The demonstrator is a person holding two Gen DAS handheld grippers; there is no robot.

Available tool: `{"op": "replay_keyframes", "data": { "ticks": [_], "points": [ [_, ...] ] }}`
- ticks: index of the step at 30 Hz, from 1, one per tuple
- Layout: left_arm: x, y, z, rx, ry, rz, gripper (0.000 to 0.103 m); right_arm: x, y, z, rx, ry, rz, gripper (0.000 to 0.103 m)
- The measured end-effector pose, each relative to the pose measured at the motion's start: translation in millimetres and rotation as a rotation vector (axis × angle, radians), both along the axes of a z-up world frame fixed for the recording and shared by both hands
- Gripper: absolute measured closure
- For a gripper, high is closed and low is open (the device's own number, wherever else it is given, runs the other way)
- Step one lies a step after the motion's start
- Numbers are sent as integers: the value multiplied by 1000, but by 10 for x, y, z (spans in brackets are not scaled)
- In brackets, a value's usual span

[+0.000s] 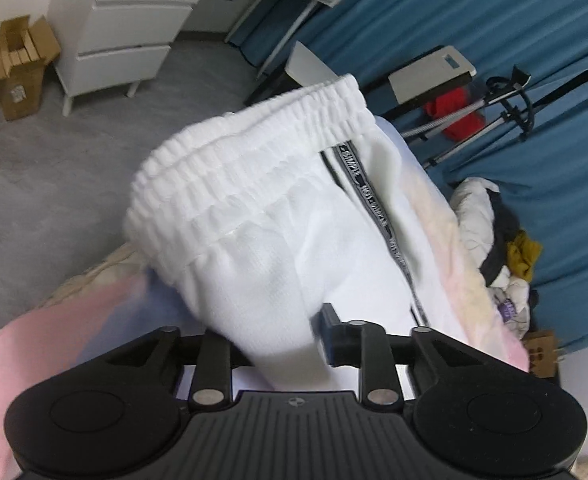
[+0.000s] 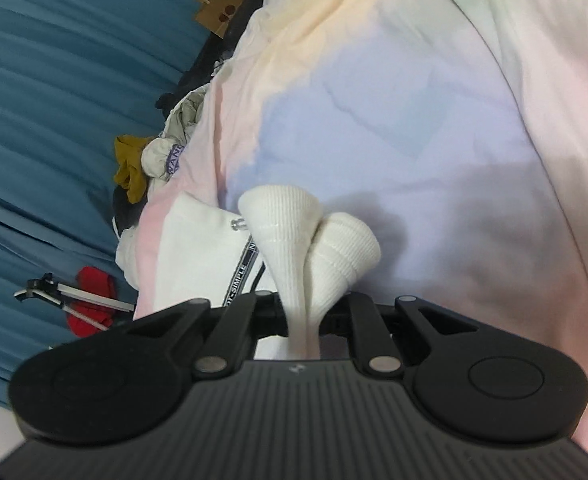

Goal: Fold clothes

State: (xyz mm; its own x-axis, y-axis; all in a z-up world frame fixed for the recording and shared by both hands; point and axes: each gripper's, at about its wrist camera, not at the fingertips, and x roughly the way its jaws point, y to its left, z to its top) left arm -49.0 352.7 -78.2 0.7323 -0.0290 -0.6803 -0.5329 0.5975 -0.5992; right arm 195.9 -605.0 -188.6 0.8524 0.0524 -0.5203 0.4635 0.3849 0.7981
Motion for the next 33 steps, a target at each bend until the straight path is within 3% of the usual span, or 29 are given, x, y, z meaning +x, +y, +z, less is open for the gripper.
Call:
{"op": "replay_keyframes", "data": {
  "ticks": [2,6,10,15,16,21,25,30,33],
  "points": [
    [-95,-55,95,51,9,-9,51,-10,6,-4,-2,-12,-1,92],
    [-248,-282,370,178,7,-46,46,4,7,11,-24,-33,4,92],
    [-333,-731,761,425,-10,-49,40,24,4,36,-25,-54,-4,92],
    [-136,-1392,1046,587,-94,-135,36,-16,-26,73,-30,-82,-22,92],
    [-45,-1536,1048,590,-104,-163,35,-24,-38,69,-32,-83,-24,92],
    [433,-2243,839,603,-145,-295,35,-66,-99,51,-43,-87,-32,92],
    [789,-2661,466,637,-115,-355,35,-99,-147,36,-51,-90,-38,92],
    [1124,-2838,-113,655,29,-432,36,-94,-148,18,-73,-77,-35,92],
    [1200,-2896,-277,705,57,-461,36,-82,-136,7,-88,-66,-31,92]
  ]
}}
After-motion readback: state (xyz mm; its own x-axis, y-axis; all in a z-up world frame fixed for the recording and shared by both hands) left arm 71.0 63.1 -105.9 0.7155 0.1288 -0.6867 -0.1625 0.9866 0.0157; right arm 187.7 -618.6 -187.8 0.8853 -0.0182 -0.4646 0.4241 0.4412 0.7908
